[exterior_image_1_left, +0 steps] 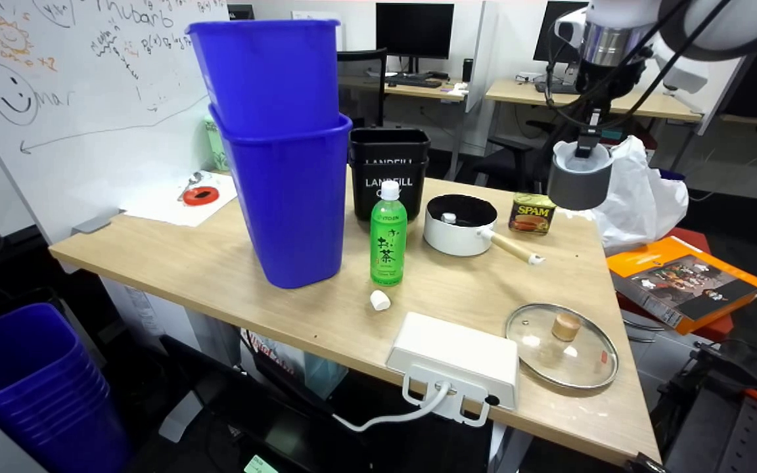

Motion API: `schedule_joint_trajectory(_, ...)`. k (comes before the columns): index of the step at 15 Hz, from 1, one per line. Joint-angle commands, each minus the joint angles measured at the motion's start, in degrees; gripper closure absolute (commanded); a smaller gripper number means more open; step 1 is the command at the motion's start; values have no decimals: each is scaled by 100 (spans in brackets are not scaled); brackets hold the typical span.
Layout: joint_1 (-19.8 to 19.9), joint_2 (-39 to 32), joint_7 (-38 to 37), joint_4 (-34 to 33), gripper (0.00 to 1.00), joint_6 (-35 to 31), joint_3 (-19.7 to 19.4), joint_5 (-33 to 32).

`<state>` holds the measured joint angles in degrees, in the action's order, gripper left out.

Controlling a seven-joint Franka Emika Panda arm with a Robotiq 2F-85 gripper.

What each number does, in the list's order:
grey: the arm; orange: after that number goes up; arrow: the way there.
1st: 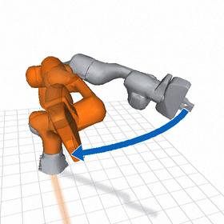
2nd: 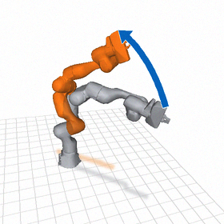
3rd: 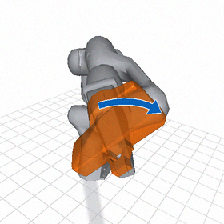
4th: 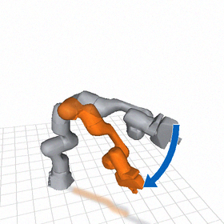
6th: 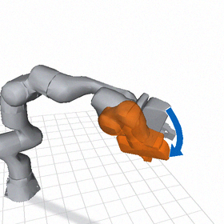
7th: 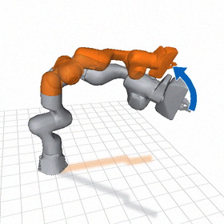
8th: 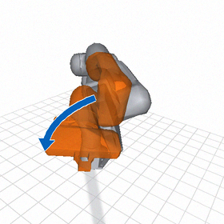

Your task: Pick the bowl and move it to the right on the table

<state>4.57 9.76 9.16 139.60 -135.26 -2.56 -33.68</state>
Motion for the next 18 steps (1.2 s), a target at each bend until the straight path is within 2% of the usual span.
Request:
schedule_joint_trajectory(1, 150, -274, -419, 92, 96, -112, -96, -233)
schedule_joint_trajectory(8, 329, -994, -1049, 293, 96, -660, -492, -71)
schedule_joint_trajectory(16, 265, -1707, -1274, 498, 96, -1772, -589, 533)
schedule_joint_trajectory(17, 258, -1756, -1213, 508, 67, -1848, -585, 628)
schedule_joint_trajectory(18, 254, -1783, -1131, 524, 58, -1915, -572, 743)
